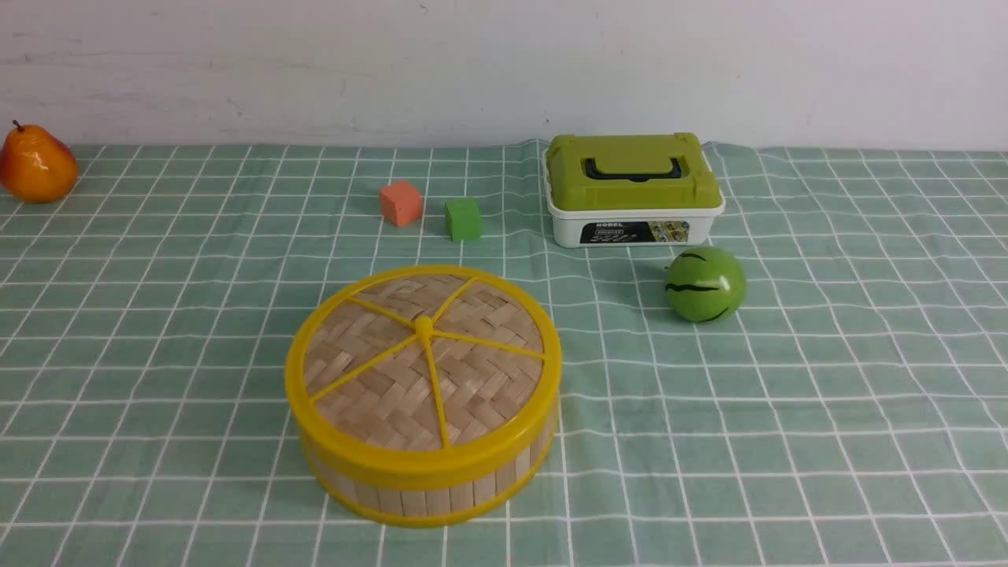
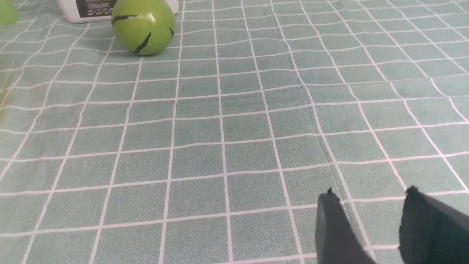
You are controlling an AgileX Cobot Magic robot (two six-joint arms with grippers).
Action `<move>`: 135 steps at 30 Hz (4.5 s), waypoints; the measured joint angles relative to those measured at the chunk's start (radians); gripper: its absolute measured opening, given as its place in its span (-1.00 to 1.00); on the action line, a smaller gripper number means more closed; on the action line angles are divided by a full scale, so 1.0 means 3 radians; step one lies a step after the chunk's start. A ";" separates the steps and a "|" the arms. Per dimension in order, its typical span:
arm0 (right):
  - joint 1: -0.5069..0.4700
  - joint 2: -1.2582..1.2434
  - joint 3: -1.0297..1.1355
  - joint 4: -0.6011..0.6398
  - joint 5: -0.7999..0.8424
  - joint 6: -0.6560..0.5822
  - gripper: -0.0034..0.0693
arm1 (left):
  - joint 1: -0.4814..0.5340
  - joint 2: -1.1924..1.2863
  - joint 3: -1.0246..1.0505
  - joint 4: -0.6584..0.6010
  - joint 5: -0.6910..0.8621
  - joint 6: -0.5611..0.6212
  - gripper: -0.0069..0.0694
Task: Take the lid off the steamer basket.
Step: Use the right arm to lift the lid of the steamer
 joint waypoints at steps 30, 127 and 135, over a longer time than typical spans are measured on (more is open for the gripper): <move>0.0000 0.0000 0.0000 0.0000 0.0000 0.0000 -0.24 | 0.0000 0.0000 0.0000 0.0000 0.0000 0.0000 -0.19; 0.2338 0.5857 -0.6364 0.0323 0.2894 -0.1335 -0.80 | 0.0000 0.0000 0.0000 -0.0003 -0.0027 0.0000 -0.19; 0.2633 0.6595 -0.6854 0.0352 0.2872 -0.1187 -0.15 | 0.0000 0.0000 0.0000 -0.0003 -0.0027 0.0000 -0.19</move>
